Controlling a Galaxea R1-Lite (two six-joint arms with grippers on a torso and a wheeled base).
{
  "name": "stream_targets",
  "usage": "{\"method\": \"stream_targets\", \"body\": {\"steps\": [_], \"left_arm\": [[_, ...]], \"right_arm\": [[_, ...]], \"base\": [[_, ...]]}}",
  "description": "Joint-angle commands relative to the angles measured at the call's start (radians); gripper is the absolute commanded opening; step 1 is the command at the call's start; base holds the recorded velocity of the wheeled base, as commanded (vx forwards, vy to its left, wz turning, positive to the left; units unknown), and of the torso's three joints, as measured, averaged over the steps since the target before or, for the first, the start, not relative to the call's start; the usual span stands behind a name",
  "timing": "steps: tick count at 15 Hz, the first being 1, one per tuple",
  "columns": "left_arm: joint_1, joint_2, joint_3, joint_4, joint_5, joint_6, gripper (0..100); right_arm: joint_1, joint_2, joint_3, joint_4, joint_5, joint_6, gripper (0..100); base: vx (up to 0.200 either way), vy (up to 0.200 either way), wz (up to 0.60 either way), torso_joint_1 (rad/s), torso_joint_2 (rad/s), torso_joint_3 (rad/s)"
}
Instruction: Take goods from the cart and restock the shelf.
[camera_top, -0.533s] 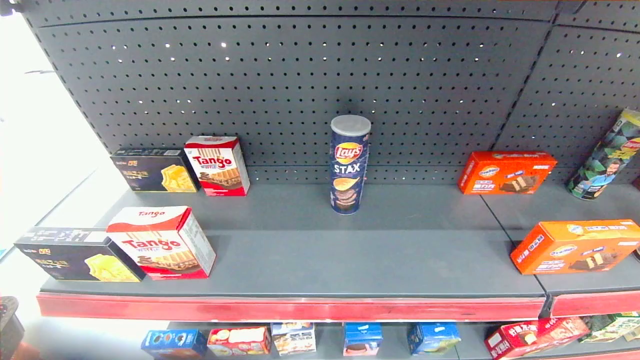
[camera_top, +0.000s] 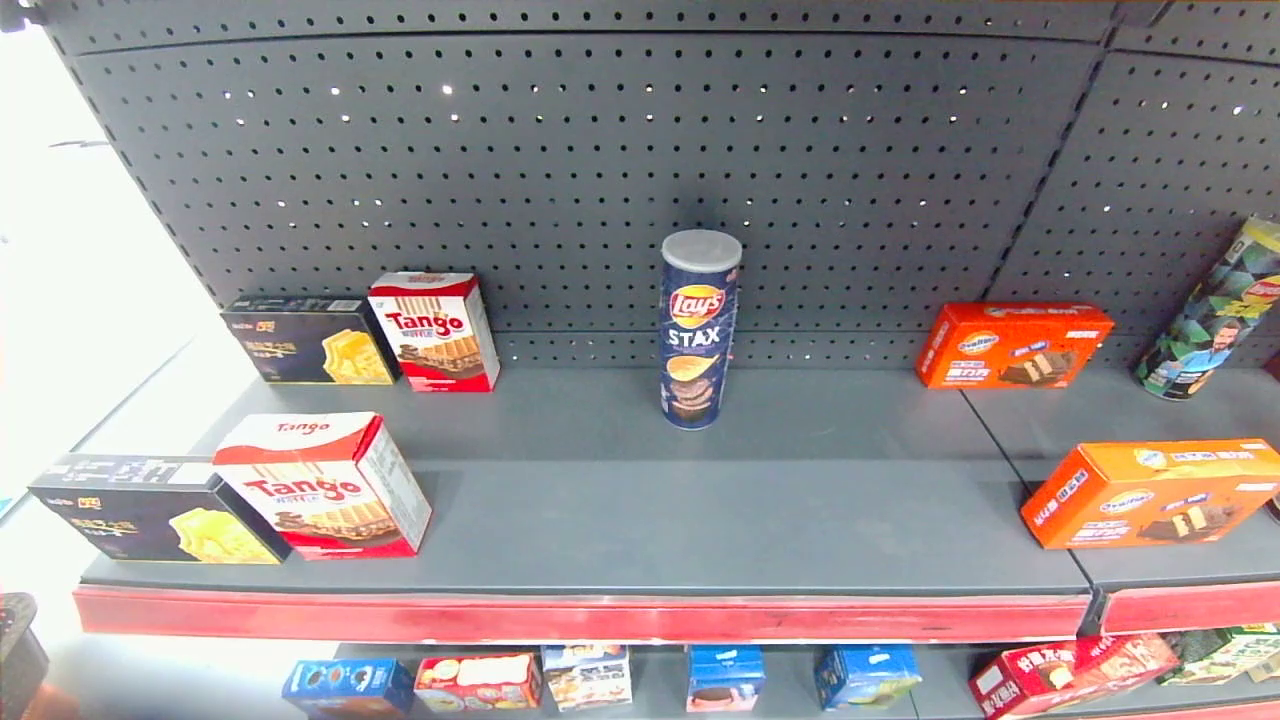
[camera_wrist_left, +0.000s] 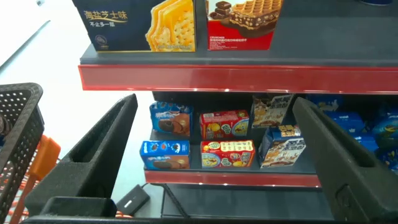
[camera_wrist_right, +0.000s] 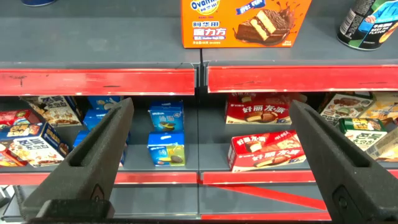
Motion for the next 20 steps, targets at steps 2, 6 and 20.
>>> {"method": "stream_targets", "body": {"steps": [2, 6, 20], "left_arm": [[0.000, 0.000, 0.000, -0.001, 0.000, -0.002, 100], [0.000, 0.000, 0.000, -0.001, 0.000, -0.002, 100], [0.000, 0.000, 0.000, -0.001, 0.000, -0.002, 100]], "right_arm": [[0.000, 0.002, 0.000, 0.000, 0.000, 0.000, 100], [0.000, 0.002, 0.000, 0.000, -0.001, 0.002, 100], [0.000, 0.002, 0.000, 0.000, -0.003, 0.000, 100]], "base": [[0.000, 0.000, 0.00, 0.000, 0.00, 0.000], [0.000, 0.000, 0.45, -0.003, 0.00, 0.004], [0.000, 0.000, 0.39, 0.004, 0.00, 0.002]]}}
